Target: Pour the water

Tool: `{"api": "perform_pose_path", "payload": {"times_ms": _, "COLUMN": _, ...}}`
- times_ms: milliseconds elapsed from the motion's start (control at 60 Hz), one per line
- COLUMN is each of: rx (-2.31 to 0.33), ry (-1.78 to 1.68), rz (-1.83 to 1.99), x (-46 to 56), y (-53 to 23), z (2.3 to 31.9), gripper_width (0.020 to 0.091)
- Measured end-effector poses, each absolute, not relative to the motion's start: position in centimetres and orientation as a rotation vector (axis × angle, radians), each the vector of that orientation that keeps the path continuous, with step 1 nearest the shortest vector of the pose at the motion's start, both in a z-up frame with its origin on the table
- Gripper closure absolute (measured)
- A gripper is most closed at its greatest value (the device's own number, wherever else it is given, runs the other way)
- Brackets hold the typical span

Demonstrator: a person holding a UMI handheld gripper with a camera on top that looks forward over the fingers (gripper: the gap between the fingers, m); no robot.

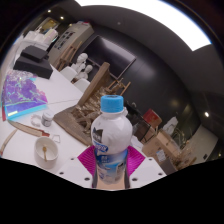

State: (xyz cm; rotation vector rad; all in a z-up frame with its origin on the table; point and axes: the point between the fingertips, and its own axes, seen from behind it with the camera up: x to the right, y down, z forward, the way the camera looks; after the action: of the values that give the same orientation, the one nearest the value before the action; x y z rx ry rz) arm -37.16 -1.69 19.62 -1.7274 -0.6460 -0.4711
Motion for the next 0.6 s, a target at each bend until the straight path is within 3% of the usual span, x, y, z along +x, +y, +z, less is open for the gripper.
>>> {"api": "perform_pose_path", "payload": {"times_ms": 150, "rx": -1.887, "ry": -0.380, "rz": -0.115, "x": -36.5, "y": -1.9, "z": 15.0, "gripper_width": 0.0748}}
{"api": "perform_pose_path", "payload": {"times_ms": 383, "rx": -1.943, "ry": -0.248, "rz": 0.059, "x": -36.5, "y": -2.0, "z": 8.6, "gripper_width": 0.0745}}
{"api": "perform_pose_path", "payload": {"times_ms": 467, "rx": -1.956, "ry": -0.211, "rz": 0.087, "x": -36.2, "y": -2.3, "z": 7.0, "gripper_width": 0.0738}}
{"api": "perform_pose_path", "payload": {"times_ms": 600, "rx": -1.924, "ry": -0.137, "rz": 0.121, "x": -35.5, "y": -2.4, "z": 7.4, "gripper_width": 0.0695}}
